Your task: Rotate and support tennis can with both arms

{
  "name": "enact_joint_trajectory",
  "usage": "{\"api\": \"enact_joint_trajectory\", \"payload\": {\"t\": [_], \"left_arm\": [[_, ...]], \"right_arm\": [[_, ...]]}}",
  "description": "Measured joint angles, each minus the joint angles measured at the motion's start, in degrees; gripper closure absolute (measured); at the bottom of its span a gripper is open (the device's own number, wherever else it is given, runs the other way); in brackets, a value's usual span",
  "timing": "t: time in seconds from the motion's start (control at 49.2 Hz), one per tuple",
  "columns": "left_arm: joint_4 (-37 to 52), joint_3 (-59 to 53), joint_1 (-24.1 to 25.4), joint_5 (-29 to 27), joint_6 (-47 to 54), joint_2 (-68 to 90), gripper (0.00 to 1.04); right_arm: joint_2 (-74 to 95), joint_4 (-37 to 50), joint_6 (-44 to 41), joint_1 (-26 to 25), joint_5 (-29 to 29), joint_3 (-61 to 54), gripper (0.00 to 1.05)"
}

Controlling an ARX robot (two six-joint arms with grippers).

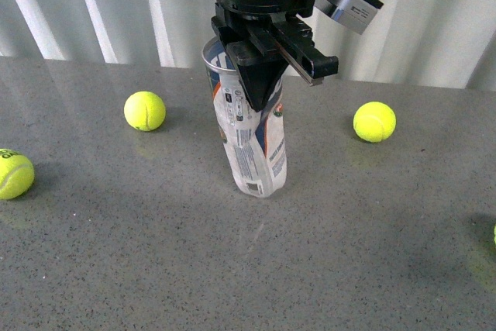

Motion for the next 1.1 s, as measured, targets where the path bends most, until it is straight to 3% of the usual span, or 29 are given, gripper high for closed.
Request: {"api": "enact_joint_trajectory", "payload": {"t": [0.183,0.406,0.589,0.732,0.874,0.975,1.097], "left_arm": [[1.2,-0.07,1.36,-0.79,-0.9,0.87,1.01],[-2.21,1.49,0.0,0.66,-2.01,0.94,0.6],[-4.11,6.51,-0.79,0.66,-2.38,1.44,0.36],[-5.25,8.98,-0.87,0.63,-2.97,1.49,0.07],[-4.66,8.98,-0.11,1.9,-4.85,1.27,0.07],[-1.2,8.87,1.51,6.34,-9.46,-0.68,0.07],[15.26,-0.59,4.92,4.57,-22.64,-10.67,0.07]], "right_arm": [[0.02,0.0,0.0,0.02,0.0,0.0,0.07],[0.0,0.0,0.0,0.0,0.0,0.0,0.07],[0.0,0.0,0.0,0.0,0.0,0.0,0.07],[0.0,0.0,0.0,0.0,0.02,0.0,0.07],[0.02,0.0,-0.02,0.02,0.0,0.0,0.07],[0.02,0.0,-0.02,0.0,0.0,0.0,0.07],[0.0,0.0,-0.02,0.0,0.02,0.0,0.07]]}}
